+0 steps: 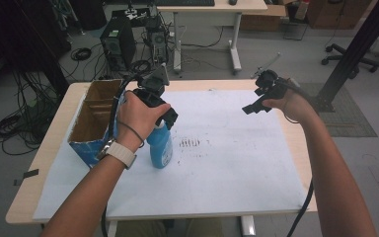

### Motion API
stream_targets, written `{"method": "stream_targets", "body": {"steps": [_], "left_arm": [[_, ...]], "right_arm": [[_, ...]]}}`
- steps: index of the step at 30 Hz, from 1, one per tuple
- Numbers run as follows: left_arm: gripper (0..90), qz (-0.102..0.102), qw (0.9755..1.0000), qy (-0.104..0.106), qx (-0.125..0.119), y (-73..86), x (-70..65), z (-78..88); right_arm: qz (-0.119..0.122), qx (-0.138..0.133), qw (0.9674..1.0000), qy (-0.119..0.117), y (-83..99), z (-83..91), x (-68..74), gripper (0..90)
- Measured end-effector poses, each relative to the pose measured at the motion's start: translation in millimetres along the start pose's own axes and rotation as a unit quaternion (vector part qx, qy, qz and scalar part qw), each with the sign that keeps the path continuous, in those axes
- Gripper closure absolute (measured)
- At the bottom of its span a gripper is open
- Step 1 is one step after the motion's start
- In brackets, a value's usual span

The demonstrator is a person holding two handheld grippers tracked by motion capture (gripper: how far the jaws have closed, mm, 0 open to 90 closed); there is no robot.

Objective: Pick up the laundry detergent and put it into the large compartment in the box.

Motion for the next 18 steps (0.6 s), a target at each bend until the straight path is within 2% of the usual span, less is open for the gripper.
{"method": "stream_targets", "body": {"steps": [18], "left_arm": [[8.1,0.015,0.9999,0.003,-0.001,0.7,4.7,-19.1]], "right_arm": [[-0.001,0.0,1.0,0.0,0.0,-1.0,-0.4,8.6]]}}
Point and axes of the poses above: each handheld gripper's, and its own axes: z roughly backward along the jaws, y roughly out of its underside, x roughly to its left, the point moved 10 cm from there along -z, roughly forward along the jaws, and after that the axes turned 3 degrees about y, right-handed, at the moved point
